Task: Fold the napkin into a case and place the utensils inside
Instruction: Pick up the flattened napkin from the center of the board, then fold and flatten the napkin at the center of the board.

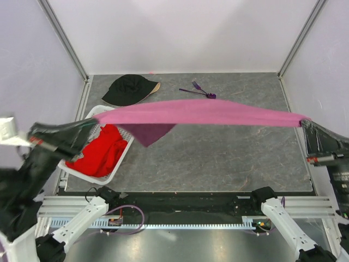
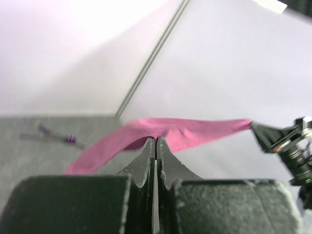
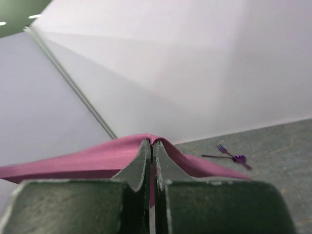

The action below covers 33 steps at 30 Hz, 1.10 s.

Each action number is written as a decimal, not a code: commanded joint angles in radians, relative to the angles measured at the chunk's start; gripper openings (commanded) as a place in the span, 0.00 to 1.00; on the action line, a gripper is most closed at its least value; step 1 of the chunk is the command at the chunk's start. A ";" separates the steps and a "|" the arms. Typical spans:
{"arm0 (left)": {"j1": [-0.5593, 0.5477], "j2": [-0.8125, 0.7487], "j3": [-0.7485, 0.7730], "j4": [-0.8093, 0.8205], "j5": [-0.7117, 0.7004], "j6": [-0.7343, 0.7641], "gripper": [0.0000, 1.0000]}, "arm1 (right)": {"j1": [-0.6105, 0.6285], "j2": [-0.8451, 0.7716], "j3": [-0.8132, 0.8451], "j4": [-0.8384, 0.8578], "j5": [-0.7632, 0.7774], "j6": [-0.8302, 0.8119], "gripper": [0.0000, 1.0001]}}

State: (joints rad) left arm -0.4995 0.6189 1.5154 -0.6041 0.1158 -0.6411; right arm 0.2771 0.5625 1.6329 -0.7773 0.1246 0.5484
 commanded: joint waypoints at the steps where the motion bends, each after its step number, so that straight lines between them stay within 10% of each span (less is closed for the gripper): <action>1: 0.003 -0.016 0.023 0.000 -0.064 0.054 0.02 | -0.001 -0.032 -0.007 0.035 -0.045 -0.048 0.00; 17: 0.021 0.434 -0.011 0.089 -0.340 0.135 0.02 | 0.001 0.310 -0.194 0.110 0.273 -0.114 0.00; 25: 0.180 1.011 0.092 0.187 -0.079 0.055 0.02 | -0.160 0.743 -0.356 0.356 0.156 -0.090 0.00; 33: 0.219 1.271 0.120 0.280 0.064 0.023 0.02 | -0.188 1.040 -0.360 0.507 0.069 -0.145 0.00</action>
State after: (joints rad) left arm -0.2867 1.8965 1.5810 -0.4313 0.0826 -0.5827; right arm 0.0914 1.5814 1.2499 -0.4103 0.2455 0.4370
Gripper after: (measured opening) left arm 0.035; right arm 0.011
